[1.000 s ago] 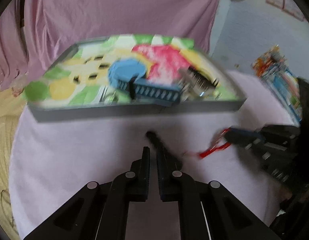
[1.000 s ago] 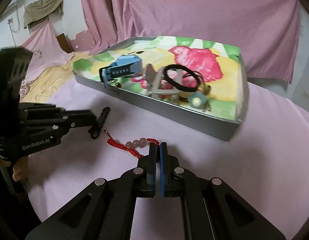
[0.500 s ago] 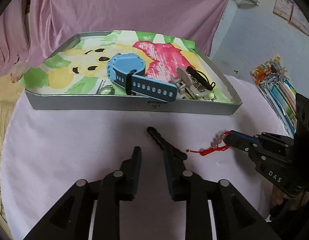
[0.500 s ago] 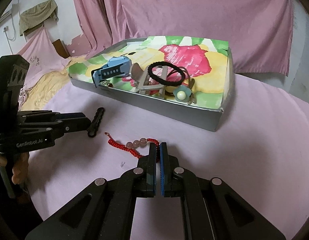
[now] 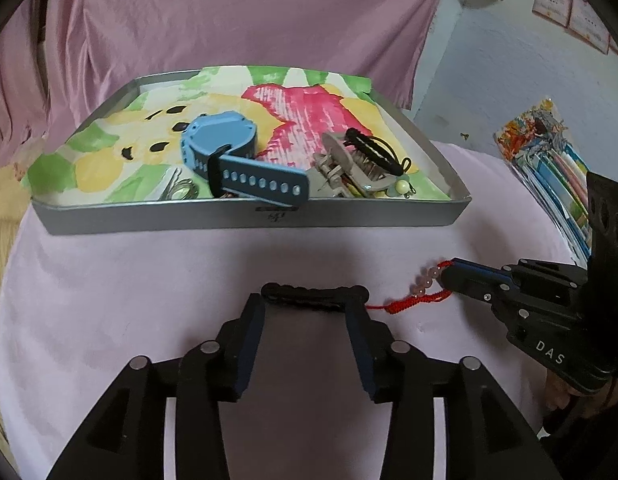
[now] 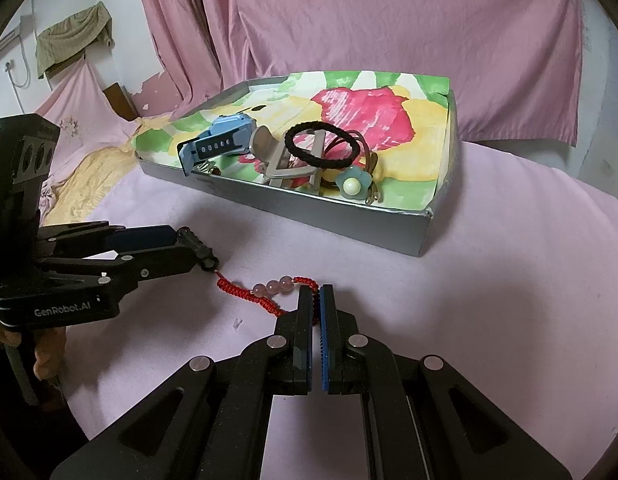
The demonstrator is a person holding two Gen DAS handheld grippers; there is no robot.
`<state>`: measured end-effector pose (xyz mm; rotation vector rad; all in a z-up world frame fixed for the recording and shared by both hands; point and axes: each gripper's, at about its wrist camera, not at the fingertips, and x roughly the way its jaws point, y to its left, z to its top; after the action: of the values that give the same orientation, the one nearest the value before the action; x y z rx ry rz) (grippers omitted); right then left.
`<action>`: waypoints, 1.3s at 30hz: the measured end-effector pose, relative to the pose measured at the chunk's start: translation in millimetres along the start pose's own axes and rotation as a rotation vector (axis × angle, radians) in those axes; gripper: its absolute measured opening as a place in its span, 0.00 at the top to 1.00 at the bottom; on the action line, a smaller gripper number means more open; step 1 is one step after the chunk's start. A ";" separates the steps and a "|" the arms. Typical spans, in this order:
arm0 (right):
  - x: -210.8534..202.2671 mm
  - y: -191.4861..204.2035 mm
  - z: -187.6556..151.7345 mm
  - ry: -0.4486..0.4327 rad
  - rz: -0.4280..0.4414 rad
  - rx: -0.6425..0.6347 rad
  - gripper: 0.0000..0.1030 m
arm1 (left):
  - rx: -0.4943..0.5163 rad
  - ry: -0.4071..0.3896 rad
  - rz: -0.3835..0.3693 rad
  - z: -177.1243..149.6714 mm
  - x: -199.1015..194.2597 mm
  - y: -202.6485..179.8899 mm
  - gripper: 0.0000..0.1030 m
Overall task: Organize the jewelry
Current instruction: 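Grasp the black beaded bracelet with the left tool while the right tool grasps the red cord bracelet, then carry the black bracelet with the left tool into the tray while the right tool carries the red cord bracelet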
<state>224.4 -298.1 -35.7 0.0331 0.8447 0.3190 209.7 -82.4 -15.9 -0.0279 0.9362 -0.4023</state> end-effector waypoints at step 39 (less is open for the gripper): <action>-8.2 -25.9 -6.3 -0.014 -0.054 0.040 0.97 | 0.088 -0.038 0.026 2.7 11.2 -25.9 0.45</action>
<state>221.5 -325.8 -37.9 0.0494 0.8365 0.2513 209.3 -110.7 -17.9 0.0566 0.8803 -0.4174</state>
